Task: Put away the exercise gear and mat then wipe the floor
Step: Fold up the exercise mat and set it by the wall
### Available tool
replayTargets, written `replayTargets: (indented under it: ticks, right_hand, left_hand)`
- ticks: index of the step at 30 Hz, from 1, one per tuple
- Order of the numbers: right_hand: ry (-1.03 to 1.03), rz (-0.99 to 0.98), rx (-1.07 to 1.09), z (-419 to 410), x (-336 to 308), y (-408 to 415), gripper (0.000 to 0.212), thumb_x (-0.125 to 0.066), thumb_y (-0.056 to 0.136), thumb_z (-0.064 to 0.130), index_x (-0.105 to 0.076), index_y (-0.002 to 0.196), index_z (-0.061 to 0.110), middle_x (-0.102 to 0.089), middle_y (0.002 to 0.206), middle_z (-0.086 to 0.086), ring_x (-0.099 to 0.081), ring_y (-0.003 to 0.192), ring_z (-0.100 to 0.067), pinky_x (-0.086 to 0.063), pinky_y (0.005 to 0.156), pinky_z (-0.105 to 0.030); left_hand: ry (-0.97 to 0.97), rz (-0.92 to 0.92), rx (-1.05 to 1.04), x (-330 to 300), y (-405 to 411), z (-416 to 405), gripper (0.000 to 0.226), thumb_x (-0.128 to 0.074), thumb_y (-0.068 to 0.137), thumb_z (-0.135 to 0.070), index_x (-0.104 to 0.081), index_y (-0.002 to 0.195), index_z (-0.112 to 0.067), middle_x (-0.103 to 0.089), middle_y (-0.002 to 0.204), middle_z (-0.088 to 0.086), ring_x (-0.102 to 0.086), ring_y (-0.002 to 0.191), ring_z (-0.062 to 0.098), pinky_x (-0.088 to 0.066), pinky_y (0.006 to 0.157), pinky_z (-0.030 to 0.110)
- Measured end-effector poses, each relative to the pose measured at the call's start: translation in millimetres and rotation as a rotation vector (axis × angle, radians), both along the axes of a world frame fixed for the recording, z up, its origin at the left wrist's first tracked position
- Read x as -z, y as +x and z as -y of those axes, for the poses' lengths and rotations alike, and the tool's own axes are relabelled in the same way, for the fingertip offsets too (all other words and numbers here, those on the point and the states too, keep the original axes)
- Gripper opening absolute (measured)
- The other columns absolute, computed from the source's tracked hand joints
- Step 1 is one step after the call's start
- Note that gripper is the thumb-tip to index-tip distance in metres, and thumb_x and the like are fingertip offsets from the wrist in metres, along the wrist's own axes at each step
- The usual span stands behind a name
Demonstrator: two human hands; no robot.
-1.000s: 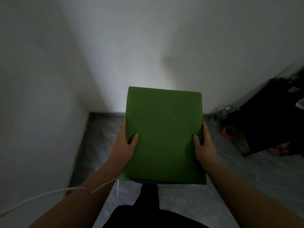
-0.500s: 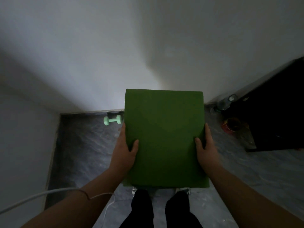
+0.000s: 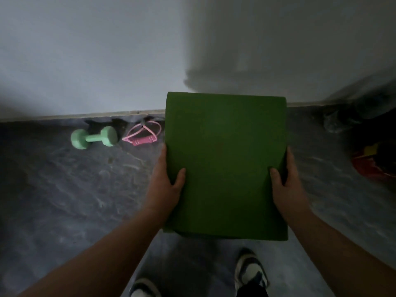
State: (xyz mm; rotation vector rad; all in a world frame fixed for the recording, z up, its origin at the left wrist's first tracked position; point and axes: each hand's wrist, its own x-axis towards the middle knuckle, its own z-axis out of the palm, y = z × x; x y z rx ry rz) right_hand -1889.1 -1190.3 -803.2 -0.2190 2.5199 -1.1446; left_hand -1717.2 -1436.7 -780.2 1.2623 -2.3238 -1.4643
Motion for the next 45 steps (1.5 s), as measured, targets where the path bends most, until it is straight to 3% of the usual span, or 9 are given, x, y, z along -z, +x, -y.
replayTargets:
  ticks: [6, 9, 13, 16, 21, 28, 32, 37, 45]
  right_hand:
    - [-0.079, -0.078, -0.026, 23.3, 138.5, -42.1, 0.068, -0.052, 0.100, 0.024, -0.016, 0.157, 0.034, -0.029, 0.158, 0.007, -0.030, 0.145, -0.015, -0.025, 0.120, -0.041]
    - [-0.065, -0.123, -0.030, 38.0, 189.5, -51.5, 0.068, -0.050, 0.096, 0.034, -0.019, 0.157, 0.028, -0.029, 0.160, -0.001, -0.029, 0.146, -0.017, -0.024, 0.121, -0.042]
    - [-0.002, -0.198, -0.057, 46.0, 225.9, -55.3, 0.068, -0.049, 0.099, 0.032, -0.015, 0.158, 0.029, -0.026, 0.162, -0.004, -0.027, 0.147, -0.023, -0.022, 0.121, -0.044]
    - [0.094, -0.224, -0.082, 46.5, 228.9, -59.4, 0.071, -0.051, 0.099, 0.026, -0.010, 0.158, 0.026, -0.021, 0.163, -0.009, -0.023, 0.148, -0.027, -0.020, 0.121, -0.047]
    - [0.194, -0.157, -0.100, 39.0, 242.3, -49.4, 0.070, -0.031, 0.089, 0.060, 0.008, 0.148, 0.057, -0.019, 0.164, -0.010, -0.023, 0.148, -0.031, -0.024, 0.118, -0.052]
    - [0.153, -0.175, -0.095, 44.4, 252.9, -55.1, 0.070, -0.054, 0.098, 0.027, -0.017, 0.157, 0.023, -0.026, 0.161, -0.013, -0.028, 0.146, -0.032, -0.024, 0.119, -0.050]
    - [0.351, -0.203, -0.087, 53.5, 251.4, -51.6, 0.073, -0.054, 0.097, 0.028, -0.016, 0.157, 0.017, -0.030, 0.155, -0.027, -0.033, 0.140, -0.045, -0.027, 0.116, -0.056]
    - [0.543, -0.359, -0.201, 66.4, 214.4, -46.9, 0.078, -0.052, 0.090, 0.028, -0.015, 0.156, 0.011, -0.026, 0.156, -0.026, -0.035, 0.135, -0.047, -0.034, 0.108, -0.059]
    - [0.579, -0.529, -0.566, 127.7, 180.9, -105.4, 0.070, -0.017, 0.099, 0.053, -0.005, 0.158, 0.018, -0.005, 0.166, -0.009, -0.002, 0.152, -0.026, -0.007, 0.123, -0.049]
  left_hand:
    - [-0.017, -0.045, -0.033, 140.1, -35.0, 14.5, 0.082, -0.063, 0.093, -0.029, -0.009, 0.153, -0.043, -0.030, 0.155, -0.008, -0.031, 0.130, 0.003, -0.032, 0.111, 0.034]
    - [-0.028, -0.063, -0.041, 184.6, -42.4, 25.2, 0.082, -0.063, 0.093, -0.027, -0.009, 0.153, -0.042, -0.027, 0.147, -0.019, -0.029, 0.130, 0.000, -0.029, 0.111, 0.031]
    - [-0.093, -0.022, -0.038, 217.0, -49.2, 35.4, 0.081, -0.065, 0.092, -0.028, -0.014, 0.155, -0.035, -0.033, 0.154, -0.004, -0.036, 0.130, 0.005, -0.029, 0.109, 0.026]
    - [-0.102, 0.014, -0.043, 218.5, -50.0, 33.9, 0.080, -0.064, 0.092, -0.031, -0.014, 0.154, -0.036, -0.035, 0.153, 0.002, -0.039, 0.132, 0.011, -0.027, 0.106, 0.024]
    - [-0.024, 0.086, -0.047, 219.4, -40.8, 29.8, 0.081, -0.063, 0.093, -0.036, -0.010, 0.153, -0.043, -0.036, 0.154, 0.003, -0.043, 0.133, 0.019, -0.033, 0.106, 0.031]
    - [-0.013, 0.159, -0.047, 229.8, -42.2, 28.7, 0.079, -0.058, 0.095, -0.038, -0.007, 0.155, -0.037, -0.040, 0.151, 0.008, -0.046, 0.131, 0.024, -0.036, 0.106, 0.034]
    - [-0.329, 0.482, 0.086, 223.5, -50.9, 30.0, 0.078, -0.045, 0.095, -0.050, -0.003, 0.156, -0.025, -0.029, 0.154, 0.015, -0.032, 0.138, 0.034, -0.031, 0.112, 0.049]
    - [-0.546, 0.359, 0.261, 214.1, -62.1, 25.7, 0.080, -0.046, 0.093, -0.033, 0.003, 0.156, -0.026, 0.008, 0.163, 0.012, 0.011, 0.150, 0.029, -0.001, 0.122, 0.048]
    - [-0.737, 0.352, 0.627, 205.2, -125.9, 64.8, 0.067, -0.024, 0.098, -0.055, 0.009, 0.153, -0.038, 0.012, 0.164, 0.001, 0.020, 0.148, 0.025, 0.004, 0.121, 0.052]
